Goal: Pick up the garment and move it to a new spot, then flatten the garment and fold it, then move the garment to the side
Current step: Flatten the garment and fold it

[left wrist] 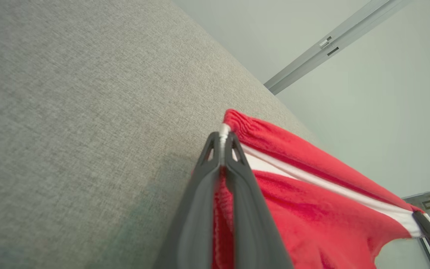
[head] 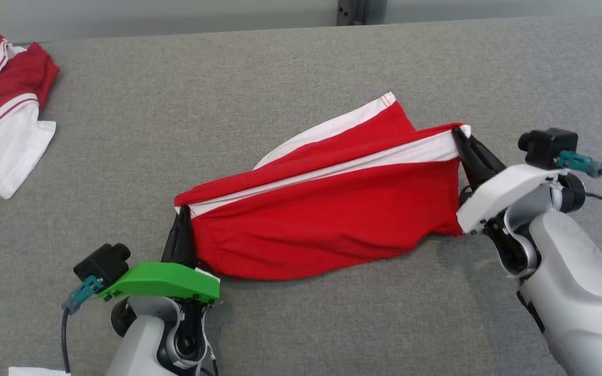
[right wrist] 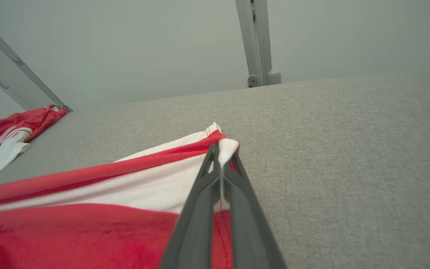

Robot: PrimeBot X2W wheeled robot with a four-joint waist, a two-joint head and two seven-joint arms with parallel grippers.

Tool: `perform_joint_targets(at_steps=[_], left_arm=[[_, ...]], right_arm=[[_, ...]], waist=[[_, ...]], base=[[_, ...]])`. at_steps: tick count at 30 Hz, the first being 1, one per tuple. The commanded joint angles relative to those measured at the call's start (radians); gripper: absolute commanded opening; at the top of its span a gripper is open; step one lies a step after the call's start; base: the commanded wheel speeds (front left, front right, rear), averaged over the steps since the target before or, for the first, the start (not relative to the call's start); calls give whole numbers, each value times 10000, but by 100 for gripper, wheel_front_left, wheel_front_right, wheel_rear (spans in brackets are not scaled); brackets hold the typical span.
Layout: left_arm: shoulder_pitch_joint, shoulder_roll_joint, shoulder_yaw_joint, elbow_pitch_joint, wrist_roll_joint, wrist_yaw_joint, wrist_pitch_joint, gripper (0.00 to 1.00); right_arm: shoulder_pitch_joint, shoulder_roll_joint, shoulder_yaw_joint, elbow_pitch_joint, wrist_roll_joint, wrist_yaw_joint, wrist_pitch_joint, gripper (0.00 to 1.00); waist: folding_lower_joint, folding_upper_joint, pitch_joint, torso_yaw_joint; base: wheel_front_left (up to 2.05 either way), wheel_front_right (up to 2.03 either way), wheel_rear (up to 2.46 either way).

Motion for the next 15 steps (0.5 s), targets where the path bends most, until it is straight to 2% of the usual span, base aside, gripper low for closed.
perform_joint_targets(at_steps=[1, 5, 15], left_arm=[[-339, 74, -56, 273, -7, 55, -93, 0], [-826, 70, -402, 805, -165, -78, -188, 0], [-1457, 63, -1306, 1139, -791, 70, -385, 0]], right_arm=[[-490, -185, 177, 466, 102, -20, 45, 0], [-1636, -305, 937, 1623, 428, -19, 227, 0], [-3411, -670, 2524, 3659, 1433, -19, 135, 0]], waist=[[1, 0, 258, 301], [1, 0, 448, 613], [1, 0, 892, 1309]], base=[[0, 0, 0], [0, 0, 0], [0, 0, 0]])
